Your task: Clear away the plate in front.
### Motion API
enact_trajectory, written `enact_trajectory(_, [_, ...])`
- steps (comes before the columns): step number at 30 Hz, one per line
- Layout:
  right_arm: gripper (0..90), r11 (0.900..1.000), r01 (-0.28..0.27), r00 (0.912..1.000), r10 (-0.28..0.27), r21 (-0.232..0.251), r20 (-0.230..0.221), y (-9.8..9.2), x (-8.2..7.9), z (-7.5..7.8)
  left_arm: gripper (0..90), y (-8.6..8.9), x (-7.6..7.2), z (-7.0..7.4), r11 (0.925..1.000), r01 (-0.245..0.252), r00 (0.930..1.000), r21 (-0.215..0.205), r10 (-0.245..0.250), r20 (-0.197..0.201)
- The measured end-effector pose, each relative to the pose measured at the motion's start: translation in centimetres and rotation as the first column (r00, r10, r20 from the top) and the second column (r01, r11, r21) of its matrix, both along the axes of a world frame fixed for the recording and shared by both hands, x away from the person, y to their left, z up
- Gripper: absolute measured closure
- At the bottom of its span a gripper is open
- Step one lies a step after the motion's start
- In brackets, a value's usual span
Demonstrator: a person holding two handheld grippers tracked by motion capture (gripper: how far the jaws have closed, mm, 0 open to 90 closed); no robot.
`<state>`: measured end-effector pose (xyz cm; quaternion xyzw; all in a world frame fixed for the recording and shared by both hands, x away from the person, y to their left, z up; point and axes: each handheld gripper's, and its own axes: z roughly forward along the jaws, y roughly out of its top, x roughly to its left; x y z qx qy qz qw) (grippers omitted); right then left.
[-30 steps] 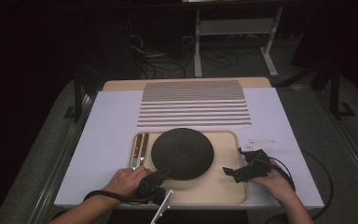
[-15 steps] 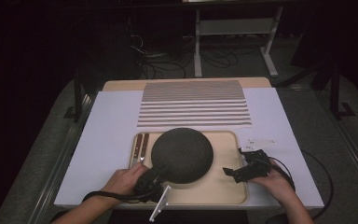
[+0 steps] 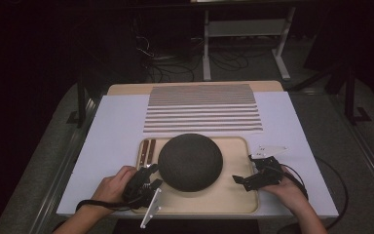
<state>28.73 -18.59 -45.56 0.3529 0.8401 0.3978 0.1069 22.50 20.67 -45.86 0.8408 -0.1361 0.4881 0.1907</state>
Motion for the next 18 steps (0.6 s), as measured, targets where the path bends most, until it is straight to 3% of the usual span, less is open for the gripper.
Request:
enact_trajectory(4, [0.4,1.0,0.0,1.0,0.0,0.0,0.001,0.0,0.0,0.0,34.0,1.0,0.5,0.2,0.9995,-0.031,0.9994,-0.011,0.031,0.013])
enact_trajectory(6, [0.4,1.0,0.0,1.0,0.0,-0.001,0.0,0.0,0.0,0.0,33.0,1.8,1.1,0.4,0.9972,-0.073,0.9971,-0.011,0.074,0.021])
enact_trajectory(10, [0.4,1.0,0.001,1.0,-0.001,0.002,0.0,0.0,0.0,0.0,28.0,2.5,1.9,0.6,0.9931,-0.114,0.9934,-0.026,0.114,0.007])
enact_trajectory(15, [0.4,1.0,-0.006,1.0,0.006,0.001,0.003,0.0,0.0,0.0,24.4,3.7,3.5,0.7,0.981,-0.186,0.9825,-0.057,0.184,-0.026])
enact_trajectory(18, [0.4,1.0,-0.007,1.0,0.007,0.001,0.003,0.0,0.0,0.0,17.2,3.9,3.9,0.5,0.9762,-0.208,0.978,-0.062,0.206,-0.033])
